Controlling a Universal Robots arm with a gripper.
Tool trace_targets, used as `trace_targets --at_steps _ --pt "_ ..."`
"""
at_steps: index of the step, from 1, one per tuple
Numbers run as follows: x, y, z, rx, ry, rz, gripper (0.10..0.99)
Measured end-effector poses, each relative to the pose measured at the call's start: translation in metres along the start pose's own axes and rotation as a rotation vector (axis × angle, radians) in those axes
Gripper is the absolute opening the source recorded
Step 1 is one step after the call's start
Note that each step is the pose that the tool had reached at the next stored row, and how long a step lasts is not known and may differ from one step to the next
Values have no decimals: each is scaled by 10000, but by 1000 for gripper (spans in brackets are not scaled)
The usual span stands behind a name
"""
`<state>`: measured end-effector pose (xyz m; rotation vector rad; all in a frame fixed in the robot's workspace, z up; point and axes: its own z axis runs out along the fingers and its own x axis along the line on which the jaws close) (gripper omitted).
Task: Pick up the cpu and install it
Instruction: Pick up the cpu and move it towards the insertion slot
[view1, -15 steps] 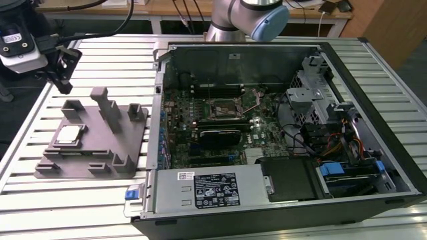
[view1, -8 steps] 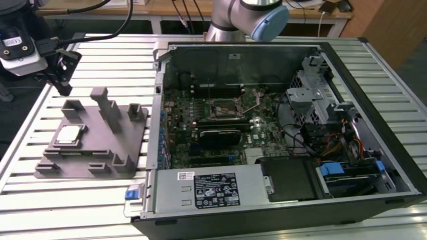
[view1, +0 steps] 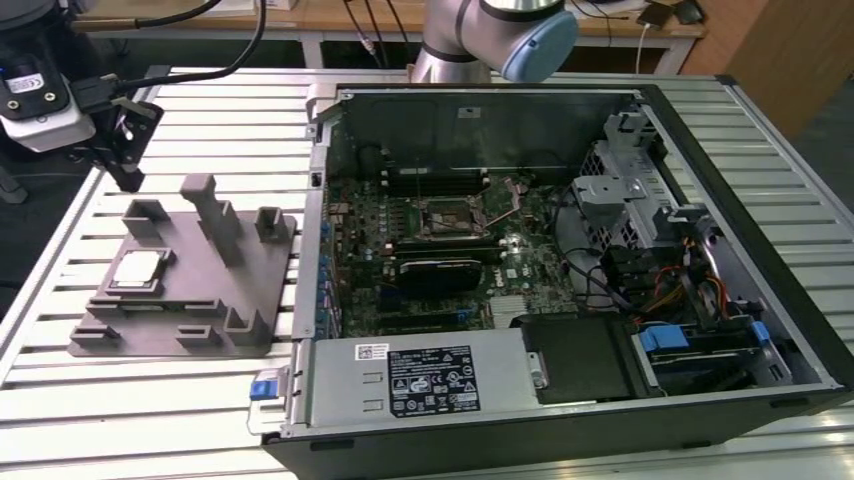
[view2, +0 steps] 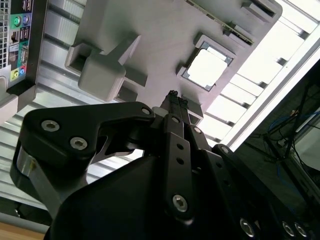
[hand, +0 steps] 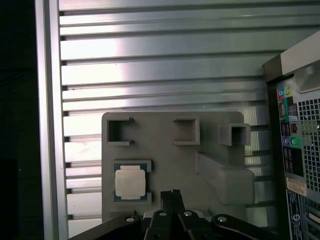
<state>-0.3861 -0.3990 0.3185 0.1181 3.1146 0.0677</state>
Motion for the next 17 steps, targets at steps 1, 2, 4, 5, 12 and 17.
trace_targets --at_steps 1,2,4,5,12,17 --pt "1 0 7 -1 -2 0 106" --pt "1 -1 15 0 0 0 106" --pt "4 -3 39 1 1 0 106" --pt "7 -4 52 1 1 0 106" --pt "54 -21 146 2 3 1 106" --pt "105 -36 211 2 4 0 106"
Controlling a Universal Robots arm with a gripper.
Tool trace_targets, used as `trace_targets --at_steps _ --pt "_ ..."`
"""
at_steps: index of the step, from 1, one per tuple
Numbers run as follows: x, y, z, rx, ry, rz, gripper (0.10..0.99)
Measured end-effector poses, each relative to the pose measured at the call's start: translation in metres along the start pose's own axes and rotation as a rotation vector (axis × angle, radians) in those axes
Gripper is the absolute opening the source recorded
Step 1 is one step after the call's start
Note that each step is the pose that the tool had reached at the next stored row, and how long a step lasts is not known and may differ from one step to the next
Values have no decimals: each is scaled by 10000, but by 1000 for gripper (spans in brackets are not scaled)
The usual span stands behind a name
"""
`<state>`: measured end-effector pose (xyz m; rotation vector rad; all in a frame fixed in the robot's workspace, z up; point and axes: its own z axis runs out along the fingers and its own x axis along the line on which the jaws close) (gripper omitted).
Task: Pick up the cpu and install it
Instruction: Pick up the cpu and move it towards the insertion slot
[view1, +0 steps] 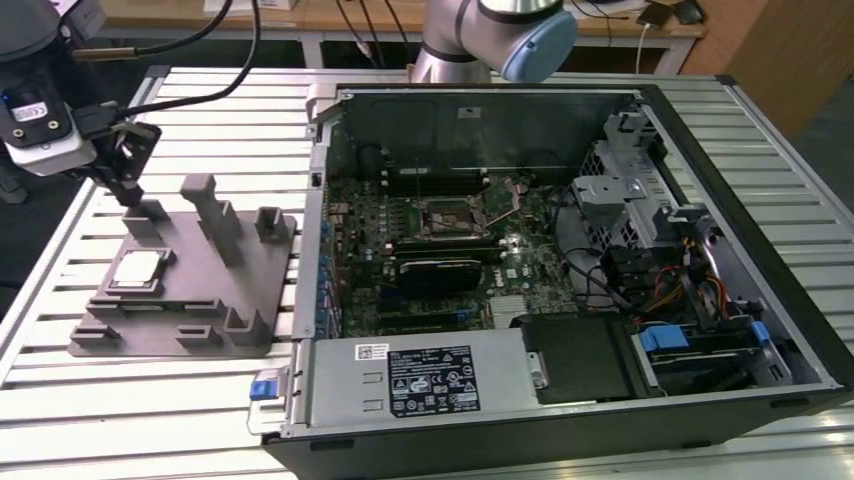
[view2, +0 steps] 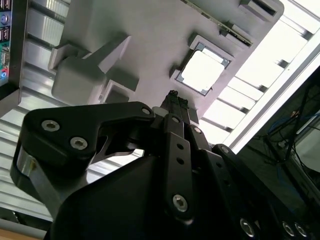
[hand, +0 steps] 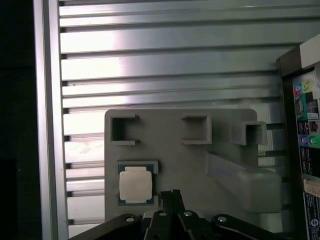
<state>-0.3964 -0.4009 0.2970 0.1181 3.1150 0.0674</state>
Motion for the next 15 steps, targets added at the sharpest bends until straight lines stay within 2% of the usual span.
trace_targets --at_steps 15 --pt "183 -36 200 1 2 4 106"
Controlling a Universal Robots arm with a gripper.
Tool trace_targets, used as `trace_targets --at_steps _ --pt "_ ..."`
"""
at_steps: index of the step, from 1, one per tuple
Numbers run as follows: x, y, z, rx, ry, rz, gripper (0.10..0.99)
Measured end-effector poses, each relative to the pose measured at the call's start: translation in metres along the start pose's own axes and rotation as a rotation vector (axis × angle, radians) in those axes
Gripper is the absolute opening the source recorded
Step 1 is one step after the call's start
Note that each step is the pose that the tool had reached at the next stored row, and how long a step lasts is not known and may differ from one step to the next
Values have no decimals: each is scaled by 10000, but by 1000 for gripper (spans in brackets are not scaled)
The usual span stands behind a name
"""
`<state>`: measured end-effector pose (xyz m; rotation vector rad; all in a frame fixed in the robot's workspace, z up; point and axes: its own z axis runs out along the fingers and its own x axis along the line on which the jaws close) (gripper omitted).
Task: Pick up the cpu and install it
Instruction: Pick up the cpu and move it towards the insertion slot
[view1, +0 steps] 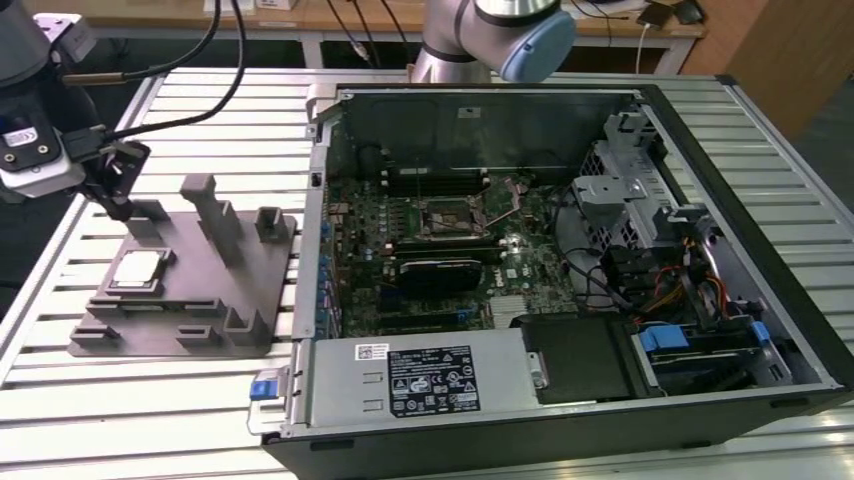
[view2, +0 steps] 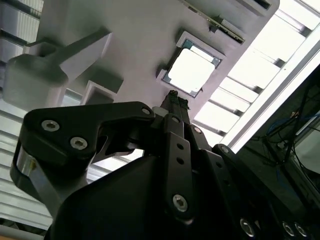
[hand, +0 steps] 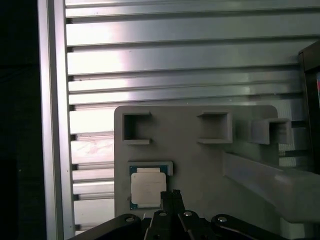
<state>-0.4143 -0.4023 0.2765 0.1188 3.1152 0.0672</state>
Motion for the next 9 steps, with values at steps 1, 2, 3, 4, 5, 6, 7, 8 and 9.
trace_targets --at_steps 1,2,3,4,5,6,7,8,9 --pt "11 -2 12 0 -1 1 106" --pt "17 -6 24 -2 -2 1 106" --pt "22 -11 36 -2 -3 0 106" --pt "27 -17 49 -2 -3 1 106" --pt "29 -25 61 -2 -1 0 106" --pt "31 -33 76 -2 -1 1 106" --pt "33 -41 90 -2 0 1 106" --pt "35 -51 104 -2 1 1 106" --pt "36 -60 118 -2 1 1 106"
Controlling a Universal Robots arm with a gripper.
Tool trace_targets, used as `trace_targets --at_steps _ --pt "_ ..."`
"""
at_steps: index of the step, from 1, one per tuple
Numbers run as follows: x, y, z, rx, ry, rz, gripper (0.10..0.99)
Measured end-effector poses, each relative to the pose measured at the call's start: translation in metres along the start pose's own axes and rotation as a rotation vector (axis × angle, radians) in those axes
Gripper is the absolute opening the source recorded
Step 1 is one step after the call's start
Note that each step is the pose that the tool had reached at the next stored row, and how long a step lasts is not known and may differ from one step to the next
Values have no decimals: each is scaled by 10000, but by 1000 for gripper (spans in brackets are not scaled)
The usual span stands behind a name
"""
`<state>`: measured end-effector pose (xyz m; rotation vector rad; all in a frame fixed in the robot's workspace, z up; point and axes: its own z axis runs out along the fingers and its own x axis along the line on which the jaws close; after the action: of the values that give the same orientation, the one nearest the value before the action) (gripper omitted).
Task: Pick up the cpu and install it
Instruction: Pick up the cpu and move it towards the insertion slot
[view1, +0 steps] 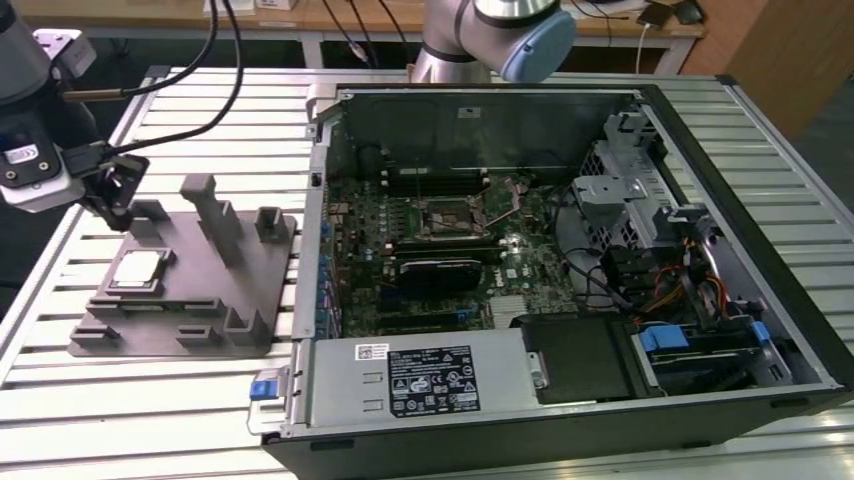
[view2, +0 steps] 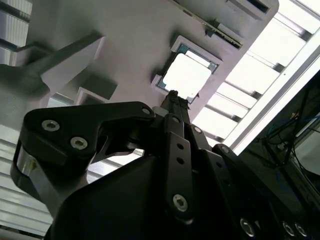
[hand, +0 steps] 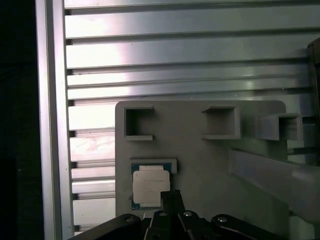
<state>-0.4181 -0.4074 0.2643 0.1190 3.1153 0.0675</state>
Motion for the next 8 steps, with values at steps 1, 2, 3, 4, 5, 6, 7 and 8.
trace_targets --at_steps 1,2,3,4,5,6,7,8 --pt "1 -10 13 2 2 0 106" --pt "3 -20 26 2 3 0 106" --pt "5 -29 41 0 1 0 106" --pt "8 -38 55 1 2 0 106" --pt "9 -47 69 1 1 0 106" --pt "11 -57 83 0 1 0 106" --pt "12 -67 98 0 2 1 106" --pt "12 -77 114 -1 1 0 106"
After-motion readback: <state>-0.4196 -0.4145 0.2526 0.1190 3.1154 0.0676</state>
